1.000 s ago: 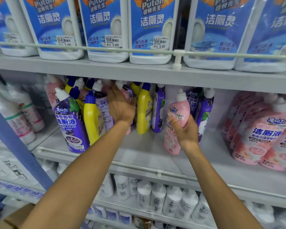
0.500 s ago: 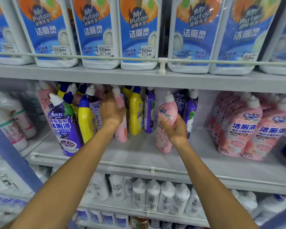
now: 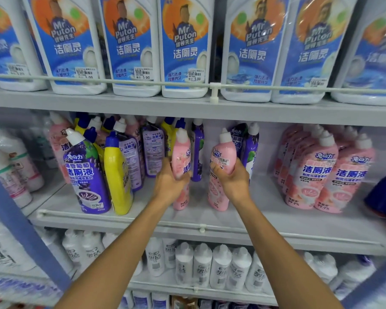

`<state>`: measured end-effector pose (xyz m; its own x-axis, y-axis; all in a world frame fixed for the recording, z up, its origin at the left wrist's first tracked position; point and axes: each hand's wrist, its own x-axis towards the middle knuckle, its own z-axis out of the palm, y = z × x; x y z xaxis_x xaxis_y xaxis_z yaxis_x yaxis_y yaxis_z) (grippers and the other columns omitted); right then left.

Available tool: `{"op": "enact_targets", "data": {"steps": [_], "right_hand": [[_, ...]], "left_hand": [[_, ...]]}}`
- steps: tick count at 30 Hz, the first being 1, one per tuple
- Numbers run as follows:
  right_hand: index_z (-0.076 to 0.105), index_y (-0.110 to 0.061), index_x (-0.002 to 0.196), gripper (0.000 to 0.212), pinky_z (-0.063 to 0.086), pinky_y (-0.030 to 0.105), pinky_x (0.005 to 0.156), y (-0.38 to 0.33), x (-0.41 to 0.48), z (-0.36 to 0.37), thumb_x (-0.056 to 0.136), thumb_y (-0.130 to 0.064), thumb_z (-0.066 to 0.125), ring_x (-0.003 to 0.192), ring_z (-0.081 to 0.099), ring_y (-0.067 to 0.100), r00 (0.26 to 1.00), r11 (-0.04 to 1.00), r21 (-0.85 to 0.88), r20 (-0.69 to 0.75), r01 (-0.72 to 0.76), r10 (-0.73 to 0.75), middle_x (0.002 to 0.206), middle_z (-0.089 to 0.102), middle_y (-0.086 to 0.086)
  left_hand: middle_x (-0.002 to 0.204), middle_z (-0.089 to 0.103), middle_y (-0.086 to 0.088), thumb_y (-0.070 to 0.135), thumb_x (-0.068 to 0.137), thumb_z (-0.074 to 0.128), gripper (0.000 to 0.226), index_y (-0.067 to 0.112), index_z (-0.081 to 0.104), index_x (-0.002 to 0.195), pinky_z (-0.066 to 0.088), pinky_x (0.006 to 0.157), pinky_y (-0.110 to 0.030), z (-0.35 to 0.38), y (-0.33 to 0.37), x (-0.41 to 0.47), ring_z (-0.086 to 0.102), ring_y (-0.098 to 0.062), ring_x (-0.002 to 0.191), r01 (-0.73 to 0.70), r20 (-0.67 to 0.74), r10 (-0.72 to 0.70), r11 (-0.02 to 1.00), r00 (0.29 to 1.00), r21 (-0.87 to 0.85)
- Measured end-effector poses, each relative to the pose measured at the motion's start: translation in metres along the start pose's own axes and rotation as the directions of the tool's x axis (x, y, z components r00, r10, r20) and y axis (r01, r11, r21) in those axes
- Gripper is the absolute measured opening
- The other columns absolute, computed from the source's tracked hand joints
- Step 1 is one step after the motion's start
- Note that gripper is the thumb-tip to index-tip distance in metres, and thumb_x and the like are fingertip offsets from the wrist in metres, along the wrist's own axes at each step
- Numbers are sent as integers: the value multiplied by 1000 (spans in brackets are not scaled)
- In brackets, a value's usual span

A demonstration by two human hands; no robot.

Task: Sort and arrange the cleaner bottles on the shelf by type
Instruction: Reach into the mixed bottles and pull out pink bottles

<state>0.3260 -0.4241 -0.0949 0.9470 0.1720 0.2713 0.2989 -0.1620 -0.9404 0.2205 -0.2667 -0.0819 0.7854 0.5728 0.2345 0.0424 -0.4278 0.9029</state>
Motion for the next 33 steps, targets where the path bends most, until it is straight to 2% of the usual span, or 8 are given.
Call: {"op": "enact_targets", "data": {"steps": [4,6,8,13,17,21,26,33], "right_hand": [[65,-16,115,51,62,39,77,4,-6,-10,77,-44,84,90,74,18,999,999,46,33,-18,17,102,76,0],[66,-19,114,59,64,44,82,7,-9,-18,70,-55,81,92,76,18,998,999,46,60,-4,1,102,78,-1],[67,-18,114,53,64,43,83,6,-12,-26,75,-48,83,93,76,16,996,999,38,89,25,-28,103,78,-2],[69,-17,106,21,59,21,71,4,-17,-60,88,-15,81,85,75,2,982,995,46,164,87,-94,98,78,-4],[68,-10,117,36,63,33,78,11,-20,-101,88,-26,82,94,77,13,971,996,24,223,84,-87,104,79,0],[60,-16,121,57,62,27,74,24,-30,-144,76,-32,91,90,74,6,998,998,14,29,57,-57,105,75,-4],[64,-16,114,50,63,36,75,43,-26,-206,75,-29,92,88,75,12,992,998,5,-105,65,-64,101,76,-1],[69,-14,116,42,63,41,85,55,-9,-300,80,-25,88,96,75,12,993,985,-129,35,114,-111,106,78,-4]], "left_hand": [[105,67,14,9,85,80,53,17,48,126,54,75,-16,4,-1,-2,67,8,85,13,109,10,978,994,-208],[113,71,10,3,85,79,53,17,52,129,58,82,-19,7,-4,-6,71,1,100,21,176,36,950,984,-312],[121,72,8,5,86,77,54,21,55,133,58,88,-24,12,-4,-11,70,-5,110,12,232,81,928,969,-373],[124,72,9,8,93,70,48,21,54,137,56,86,-19,37,2,-23,68,-6,114,28,299,115,900,947,-435],[127,71,1,8,94,69,47,14,51,137,56,86,-21,64,6,-29,69,-9,114,50,318,106,894,942,-446],[122,73,0,5,94,68,41,11,55,133,56,86,-22,102,19,-40,69,-11,113,41,356,127,902,926,-429],[119,74,1,5,97,64,33,11,60,129,57,85,-24,152,39,-56,71,-10,108,49,405,137,908,904,-417],[126,70,-5,10,97,67,33,14,52,126,58,92,-30,222,67,-75,70,-11,112,77,391,113,895,913,-439]]}}
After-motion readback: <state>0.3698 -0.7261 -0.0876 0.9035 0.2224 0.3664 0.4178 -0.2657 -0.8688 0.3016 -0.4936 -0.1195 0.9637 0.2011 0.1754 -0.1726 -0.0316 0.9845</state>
